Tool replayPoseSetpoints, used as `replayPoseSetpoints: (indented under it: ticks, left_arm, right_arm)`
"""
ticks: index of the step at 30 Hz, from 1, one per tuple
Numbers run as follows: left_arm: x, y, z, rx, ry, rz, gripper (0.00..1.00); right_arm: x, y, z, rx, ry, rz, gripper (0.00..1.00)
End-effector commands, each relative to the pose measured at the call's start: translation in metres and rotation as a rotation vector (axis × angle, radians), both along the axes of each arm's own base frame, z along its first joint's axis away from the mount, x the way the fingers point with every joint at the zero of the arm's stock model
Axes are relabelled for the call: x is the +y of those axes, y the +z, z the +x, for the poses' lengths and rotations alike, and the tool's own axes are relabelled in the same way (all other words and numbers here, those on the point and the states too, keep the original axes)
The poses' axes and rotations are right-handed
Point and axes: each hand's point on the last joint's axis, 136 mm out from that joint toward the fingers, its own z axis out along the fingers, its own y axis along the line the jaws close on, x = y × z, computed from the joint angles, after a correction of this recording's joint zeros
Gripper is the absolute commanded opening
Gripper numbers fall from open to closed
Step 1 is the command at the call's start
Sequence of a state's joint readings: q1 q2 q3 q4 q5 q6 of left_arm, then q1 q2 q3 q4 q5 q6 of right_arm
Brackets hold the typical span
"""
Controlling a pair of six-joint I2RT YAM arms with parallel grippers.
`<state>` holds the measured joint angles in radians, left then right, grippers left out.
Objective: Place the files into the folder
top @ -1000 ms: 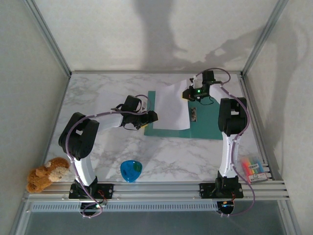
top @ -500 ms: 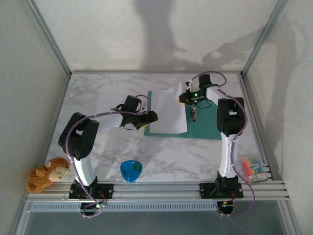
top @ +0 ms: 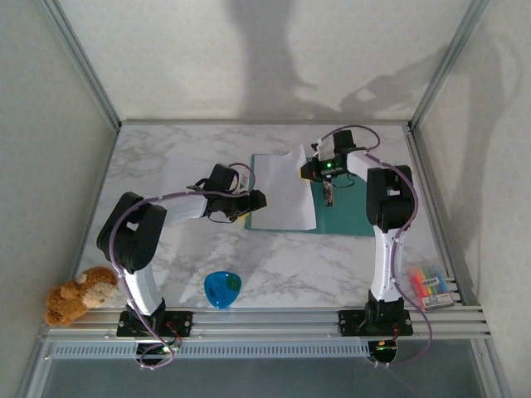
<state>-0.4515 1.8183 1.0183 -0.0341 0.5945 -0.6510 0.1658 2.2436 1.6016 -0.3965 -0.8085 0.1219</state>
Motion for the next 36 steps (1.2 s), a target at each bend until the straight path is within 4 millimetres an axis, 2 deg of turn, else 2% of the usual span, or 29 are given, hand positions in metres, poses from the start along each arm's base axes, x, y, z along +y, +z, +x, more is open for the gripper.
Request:
replayPoseSetpoints:
  ticks: [1, 9, 18, 24, 36]
  left_arm:
    - [-0.003, 0.011, -0.003, -0.030, -0.006, -0.020, 0.79]
    - [-0.001, 0.011, -0.005, -0.031, -0.005, -0.020, 0.79]
    - [-0.002, 0.010, -0.006, -0.030, -0.010, -0.021, 0.79]
    - [-0.003, 0.010, -0.006, -0.028, -0.014, -0.019, 0.79]
    - [-0.002, 0.007, -0.005, -0.024, -0.011, -0.019, 0.79]
  right_arm:
    - [0.004, 0.017, 0.004, -0.028, -0.037, 0.025, 0.00]
    - [-0.001, 0.009, 0.006, -0.030, -0.081, -0.018, 0.00]
    - [-0.015, 0.030, 0.021, -0.076, -0.100, -0.044, 0.00]
    - [-0.011, 0.034, 0.023, -0.077, -0.081, -0.029, 0.00]
    - [0.009, 0.021, 0.003, -0.073, -0.028, 0.020, 0.00]
